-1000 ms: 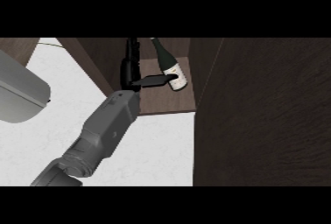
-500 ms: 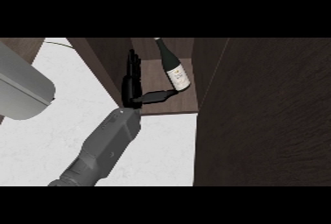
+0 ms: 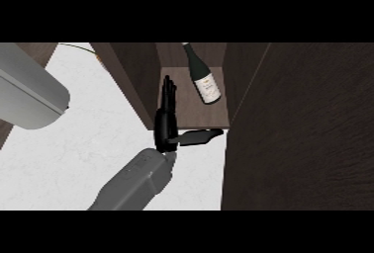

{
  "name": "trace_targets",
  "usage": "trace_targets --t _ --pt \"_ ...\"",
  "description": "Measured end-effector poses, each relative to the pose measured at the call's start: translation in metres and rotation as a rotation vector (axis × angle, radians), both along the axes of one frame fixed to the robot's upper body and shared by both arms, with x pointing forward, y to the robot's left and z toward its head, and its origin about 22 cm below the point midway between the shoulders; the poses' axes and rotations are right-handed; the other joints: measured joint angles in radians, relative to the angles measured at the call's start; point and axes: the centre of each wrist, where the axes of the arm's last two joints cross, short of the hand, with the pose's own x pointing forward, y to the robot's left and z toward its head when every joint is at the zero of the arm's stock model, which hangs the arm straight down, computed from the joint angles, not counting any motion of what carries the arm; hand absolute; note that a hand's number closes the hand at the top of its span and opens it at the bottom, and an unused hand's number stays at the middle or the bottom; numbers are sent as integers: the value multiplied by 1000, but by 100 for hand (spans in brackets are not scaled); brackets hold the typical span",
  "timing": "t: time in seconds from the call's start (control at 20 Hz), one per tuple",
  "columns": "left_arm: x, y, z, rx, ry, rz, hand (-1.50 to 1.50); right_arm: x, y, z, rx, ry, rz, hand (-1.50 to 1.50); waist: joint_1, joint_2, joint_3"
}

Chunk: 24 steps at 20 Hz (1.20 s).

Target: Pick up the wine, place it into the cabinet and close the cabinet

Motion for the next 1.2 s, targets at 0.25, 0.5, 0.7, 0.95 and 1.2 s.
trace_targets --t 0.25,0.5,0.7,0.95,1.2 --pt "-40 -12 4 -13 -16 -26 -150 -2 -3 -1 -4 0 -20 -150 10 -1 0" --pt "-74 -17 20 -56 -38 -46 -150 -5 -8 -8 -13 5 -33 -150 14 -1 1" --pt "-99 -6 29 -66 -38 -21 -150 -5 -9 -6 -18 -3 -38 -150 17 -1 1" --pt "-129 3 35 -75 -35 -3 -150 -4 -10 -5 -28 -2 -41 -150 16 0 0" --pt "-153 23 48 -98 -58 -18 -150 -4 -8 -7 -35 10 -13 -150 16 1 0"
